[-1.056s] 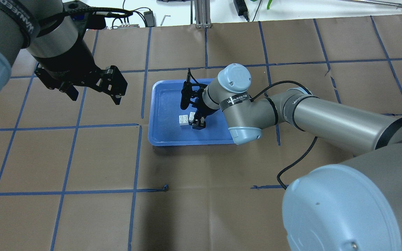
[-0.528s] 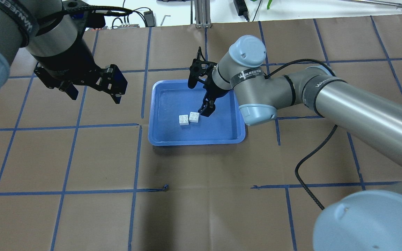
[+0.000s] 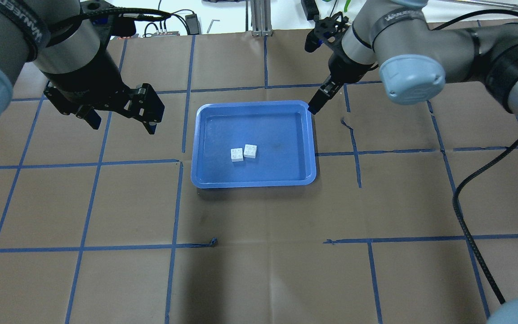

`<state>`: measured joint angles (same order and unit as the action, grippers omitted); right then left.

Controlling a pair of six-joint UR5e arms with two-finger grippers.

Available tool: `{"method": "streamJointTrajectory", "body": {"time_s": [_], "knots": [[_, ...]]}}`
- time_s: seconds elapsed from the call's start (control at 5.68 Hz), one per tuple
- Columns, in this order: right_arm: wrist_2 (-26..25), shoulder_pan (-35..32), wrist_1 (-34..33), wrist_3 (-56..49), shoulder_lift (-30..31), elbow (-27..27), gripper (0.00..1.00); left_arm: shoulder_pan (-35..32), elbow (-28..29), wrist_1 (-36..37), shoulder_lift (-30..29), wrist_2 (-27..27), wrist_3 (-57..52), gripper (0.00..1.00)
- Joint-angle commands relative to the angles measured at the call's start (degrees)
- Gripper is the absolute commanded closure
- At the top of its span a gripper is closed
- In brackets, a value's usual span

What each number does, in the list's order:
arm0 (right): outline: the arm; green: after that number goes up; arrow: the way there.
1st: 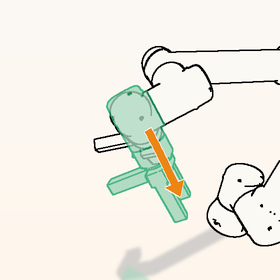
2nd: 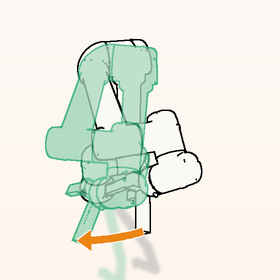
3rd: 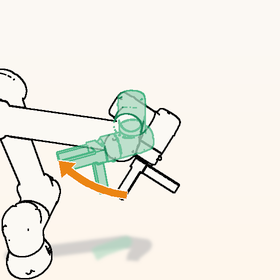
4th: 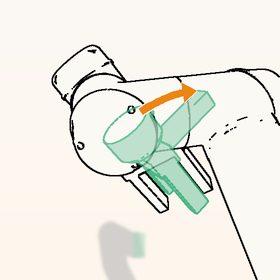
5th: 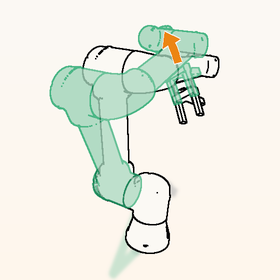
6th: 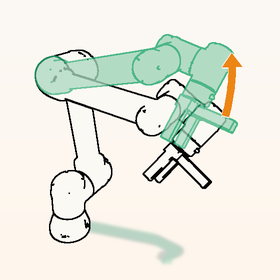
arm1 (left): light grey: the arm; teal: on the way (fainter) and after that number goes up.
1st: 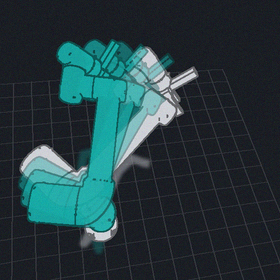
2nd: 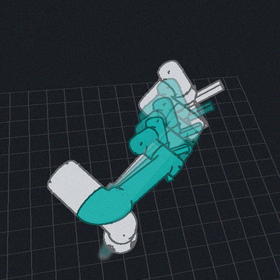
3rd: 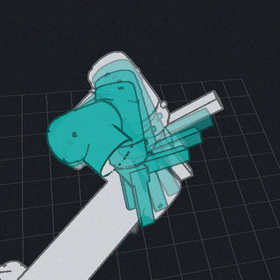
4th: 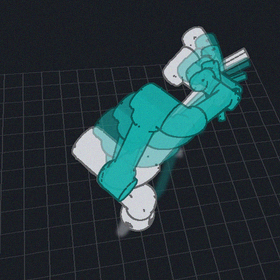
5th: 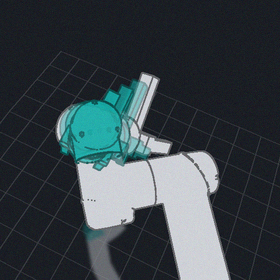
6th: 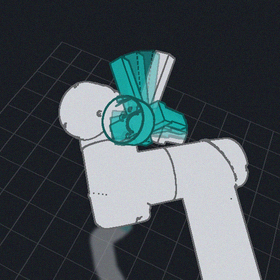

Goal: Assemble white blocks and place on blue tray

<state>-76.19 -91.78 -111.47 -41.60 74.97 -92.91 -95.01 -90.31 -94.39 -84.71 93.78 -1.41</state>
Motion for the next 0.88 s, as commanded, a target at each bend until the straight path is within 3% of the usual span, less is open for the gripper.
{"method": "streamJointTrajectory", "body": {"time_s": [0.0, 0.18, 0.35, 0.7], "knots": [[-5.7, 1.6, 14.5, 15.5, 6.8, 1.3, 0.0, 0.2, 0.2, 0.1, -0.1, -0.1, 0.8, 0.01], [-9.6, 1.7, 21.1, 24.8, 8.5, 3.1, 0.0, 0.6, 0.3, 3.0, -0.3, -4.2, 2.3, 0.01], [-9.7, 1.6, 23.5, 35.5, 9.7, 5.7, 0.0, 0.6, 0.2, 3.9, -0.6, -4.0, 2.4, 0.01], [-11.2, 1.8, 29.8, 38.4, 12.6, 8.3, 0.0, 0.5, 0.5, 3.9, -0.7, -4.0, 2.3, 0.01]]}}
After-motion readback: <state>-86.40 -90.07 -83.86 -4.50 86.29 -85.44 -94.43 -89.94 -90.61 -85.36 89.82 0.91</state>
